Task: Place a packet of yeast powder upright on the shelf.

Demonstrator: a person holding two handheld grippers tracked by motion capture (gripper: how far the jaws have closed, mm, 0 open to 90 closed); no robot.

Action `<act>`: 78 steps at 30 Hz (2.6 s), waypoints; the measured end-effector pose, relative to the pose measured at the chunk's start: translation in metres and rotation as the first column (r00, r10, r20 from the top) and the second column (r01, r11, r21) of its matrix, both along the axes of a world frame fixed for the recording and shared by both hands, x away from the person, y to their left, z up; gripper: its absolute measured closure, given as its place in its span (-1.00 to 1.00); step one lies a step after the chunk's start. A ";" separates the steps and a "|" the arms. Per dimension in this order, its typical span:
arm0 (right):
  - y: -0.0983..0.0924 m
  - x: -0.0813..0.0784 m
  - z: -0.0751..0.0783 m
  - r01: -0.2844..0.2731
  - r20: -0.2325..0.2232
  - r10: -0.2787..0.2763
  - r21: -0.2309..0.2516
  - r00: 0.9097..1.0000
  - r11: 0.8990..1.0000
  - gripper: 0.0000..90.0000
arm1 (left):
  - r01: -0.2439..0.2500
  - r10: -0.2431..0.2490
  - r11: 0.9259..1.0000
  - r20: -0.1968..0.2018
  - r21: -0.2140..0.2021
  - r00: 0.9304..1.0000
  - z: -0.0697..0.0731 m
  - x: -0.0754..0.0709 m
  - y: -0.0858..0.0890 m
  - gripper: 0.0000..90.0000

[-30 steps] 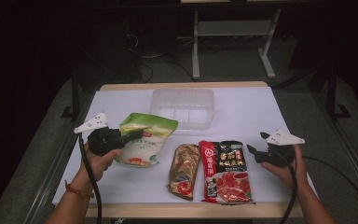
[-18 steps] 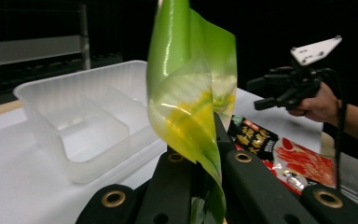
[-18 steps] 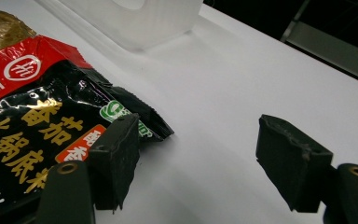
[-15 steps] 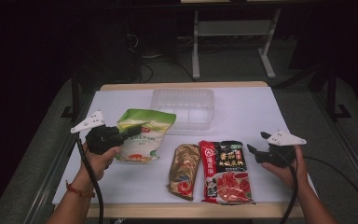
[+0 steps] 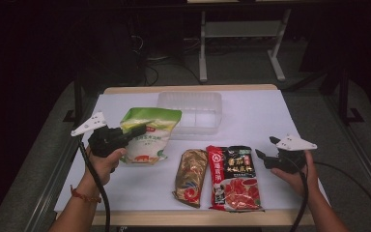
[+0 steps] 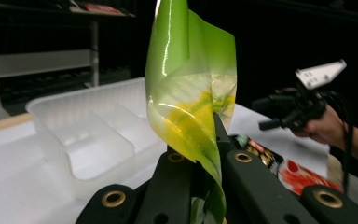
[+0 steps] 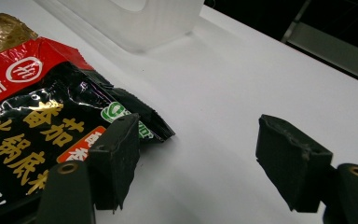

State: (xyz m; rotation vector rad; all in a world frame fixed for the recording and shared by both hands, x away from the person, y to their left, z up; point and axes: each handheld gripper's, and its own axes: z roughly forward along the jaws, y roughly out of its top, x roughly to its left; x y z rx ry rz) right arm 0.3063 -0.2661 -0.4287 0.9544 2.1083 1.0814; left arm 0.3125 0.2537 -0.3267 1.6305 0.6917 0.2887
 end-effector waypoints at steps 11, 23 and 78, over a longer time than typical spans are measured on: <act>0.001 -0.002 0.001 0.000 0.004 0.000 0.003 1.000 1.000 -0.34 | -0.092 0.093 0.990 0.005 -0.107 0.996 0.013 0.020 -0.001 1.00; -0.002 -0.004 0.001 0.004 0.008 -0.004 0.006 1.000 1.000 -0.34 | -0.206 0.206 0.972 -0.012 -0.108 0.978 0.022 0.053 -0.008 1.00; -0.004 -0.005 -0.004 -0.005 0.000 0.005 -0.001 1.000 1.000 -0.34 | -0.504 0.491 0.852 -0.118 -0.141 0.863 -0.055 0.155 -0.094 0.93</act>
